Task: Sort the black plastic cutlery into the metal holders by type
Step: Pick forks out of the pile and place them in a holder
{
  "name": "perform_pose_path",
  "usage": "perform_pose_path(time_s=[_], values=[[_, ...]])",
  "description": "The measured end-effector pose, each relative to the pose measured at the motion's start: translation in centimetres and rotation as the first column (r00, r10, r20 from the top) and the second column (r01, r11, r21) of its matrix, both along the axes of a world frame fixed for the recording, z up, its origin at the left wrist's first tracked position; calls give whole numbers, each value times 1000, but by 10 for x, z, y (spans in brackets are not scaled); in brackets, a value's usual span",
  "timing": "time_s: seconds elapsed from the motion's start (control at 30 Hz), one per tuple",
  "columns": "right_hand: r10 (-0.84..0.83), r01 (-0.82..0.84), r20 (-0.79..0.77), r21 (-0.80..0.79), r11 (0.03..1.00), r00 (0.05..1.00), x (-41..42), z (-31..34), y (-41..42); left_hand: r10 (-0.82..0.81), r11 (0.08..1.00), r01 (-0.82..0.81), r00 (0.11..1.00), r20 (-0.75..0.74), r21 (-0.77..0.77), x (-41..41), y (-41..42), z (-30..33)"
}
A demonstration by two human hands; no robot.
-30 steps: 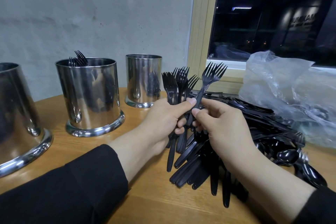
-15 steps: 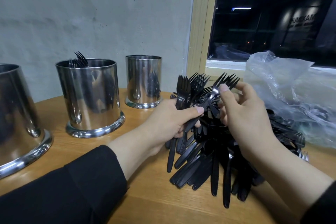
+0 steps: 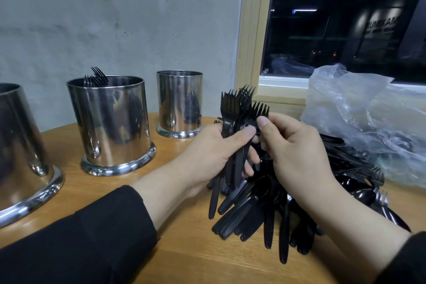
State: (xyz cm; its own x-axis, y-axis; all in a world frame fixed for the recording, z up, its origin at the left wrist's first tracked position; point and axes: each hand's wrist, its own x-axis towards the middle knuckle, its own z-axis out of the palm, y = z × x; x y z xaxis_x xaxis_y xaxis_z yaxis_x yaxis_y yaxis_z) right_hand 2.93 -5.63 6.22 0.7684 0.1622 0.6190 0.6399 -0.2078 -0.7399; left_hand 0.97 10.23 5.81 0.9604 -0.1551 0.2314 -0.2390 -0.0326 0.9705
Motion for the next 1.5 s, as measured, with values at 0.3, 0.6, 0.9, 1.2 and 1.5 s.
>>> perform_pose_path(time_s=[0.3, 0.6, 0.9, 1.2, 1.5], values=[[-22, 21, -17, -92, 996, 1000, -3, 2, 3, 23, 997, -26, 998, 51, 68, 0, 0, 2], [60, -63, -130, -23, 998, 990, -13, 6, 7, -10, 924, -2, 1000, 29, 383, -12, -10, 13], [62, -43, -116, 161, 986, 991, -12, 14, 6, -67, 964, 89, 993, -93, 251, -8, -14, 5], [42, 13, -168, 318, 948, 985, -5, 32, 8, 9, 984, -21, 998, 67, 180, -4, -9, 12], [119, -110, -120, 75, 991, 986, 7, 80, 50, 317, 922, -360, 914, 253, 144, 6, 22, 30]])
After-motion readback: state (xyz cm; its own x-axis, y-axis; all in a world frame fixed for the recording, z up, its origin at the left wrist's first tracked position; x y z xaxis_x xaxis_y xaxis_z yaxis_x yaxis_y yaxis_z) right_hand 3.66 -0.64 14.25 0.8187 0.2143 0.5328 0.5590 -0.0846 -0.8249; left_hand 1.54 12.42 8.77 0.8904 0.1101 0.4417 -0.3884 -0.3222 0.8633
